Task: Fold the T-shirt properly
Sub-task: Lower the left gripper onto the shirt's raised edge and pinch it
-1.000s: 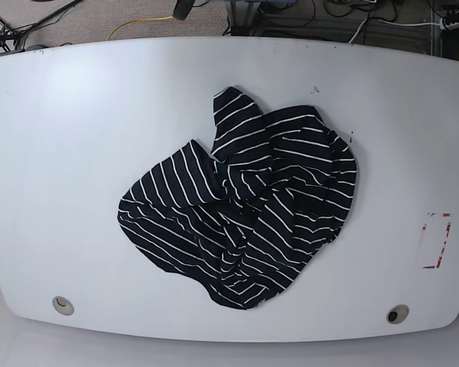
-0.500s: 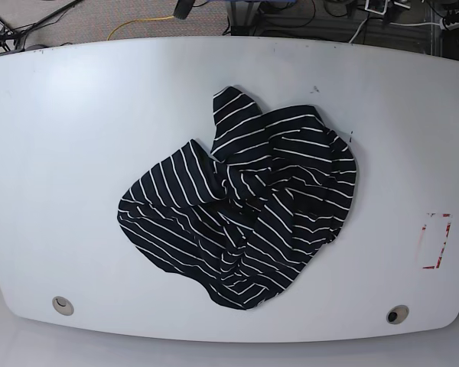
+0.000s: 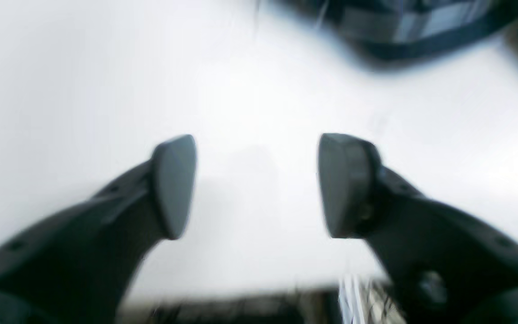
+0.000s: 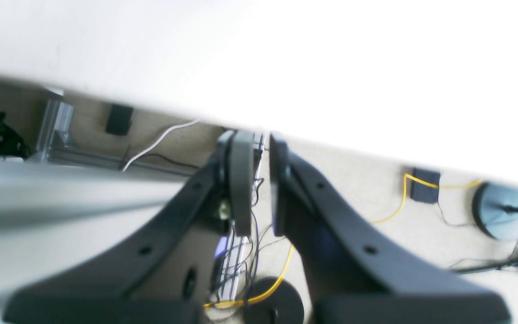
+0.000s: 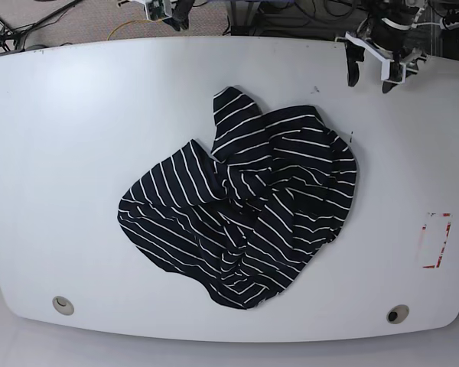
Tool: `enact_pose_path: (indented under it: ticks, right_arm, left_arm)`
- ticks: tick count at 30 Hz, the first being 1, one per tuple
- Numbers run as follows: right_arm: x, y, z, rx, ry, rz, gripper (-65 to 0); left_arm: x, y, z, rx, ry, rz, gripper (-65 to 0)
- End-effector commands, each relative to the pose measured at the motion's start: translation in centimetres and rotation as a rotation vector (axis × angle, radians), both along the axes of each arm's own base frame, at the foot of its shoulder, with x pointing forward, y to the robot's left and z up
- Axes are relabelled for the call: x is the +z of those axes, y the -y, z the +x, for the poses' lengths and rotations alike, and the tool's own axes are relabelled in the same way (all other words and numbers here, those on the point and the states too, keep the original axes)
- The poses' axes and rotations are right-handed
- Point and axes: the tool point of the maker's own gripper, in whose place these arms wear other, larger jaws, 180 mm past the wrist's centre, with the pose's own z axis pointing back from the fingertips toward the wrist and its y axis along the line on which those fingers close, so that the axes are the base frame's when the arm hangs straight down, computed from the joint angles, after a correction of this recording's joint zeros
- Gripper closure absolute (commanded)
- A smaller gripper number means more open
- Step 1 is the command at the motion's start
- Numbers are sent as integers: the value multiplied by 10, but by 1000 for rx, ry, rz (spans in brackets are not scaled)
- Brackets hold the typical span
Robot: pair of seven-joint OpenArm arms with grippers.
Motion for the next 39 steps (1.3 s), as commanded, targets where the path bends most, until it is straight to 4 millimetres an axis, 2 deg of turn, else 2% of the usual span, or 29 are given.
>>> enact_pose_path:
  ticks: [1, 3, 5, 9, 11, 15, 19, 22, 24, 27, 33, 39]
  right_arm:
    - [12, -11, 17, 5, 69, 37, -65]
    - [13, -15, 22, 11, 85, 43, -68]
    - [16, -16, 32, 13, 111, 45, -70]
    - [17, -15, 48, 17, 139, 38, -73]
    - [14, -16, 53, 22, 128, 31, -73]
    - [10, -12, 71, 30, 121, 6, -73]
    - [10, -11, 79, 31, 127, -2, -70]
    - [10, -11, 76, 31, 121, -3, -70]
    - [6, -11, 67, 31, 94, -2, -68]
    - [-1, -11, 41, 31, 28, 2, -65]
    - [-8, -9, 8, 29, -58, 0, -65]
    - [-12, 27, 2, -24, -80, -84, -65]
  left_arm:
    - [11, -1, 8, 8, 45, -15, -517]
    - [15, 0, 18, 10, 74, -24, -604]
    - [21, 2, 30, 8, 108, -28, -650]
    - [32, 2, 52, 16, 169, -47, -650]
    - [28, 1, 56, 30, 153, -70, -650]
    - [29, 5, 84, 36, 124, -103, -650]
    - [29, 14, 93, 53, 116, -132, -650]
    - [31, 16, 95, 54, 123, -138, -650]
    - [30, 17, 94, 56, 120, -143, -650]
    - [24, 15, 86, 59, 97, -134, -650]
    - [16, 10, 79, 48, 72, -47, -650]
    - [10, 36, 79, -8, 58, -82, -650]
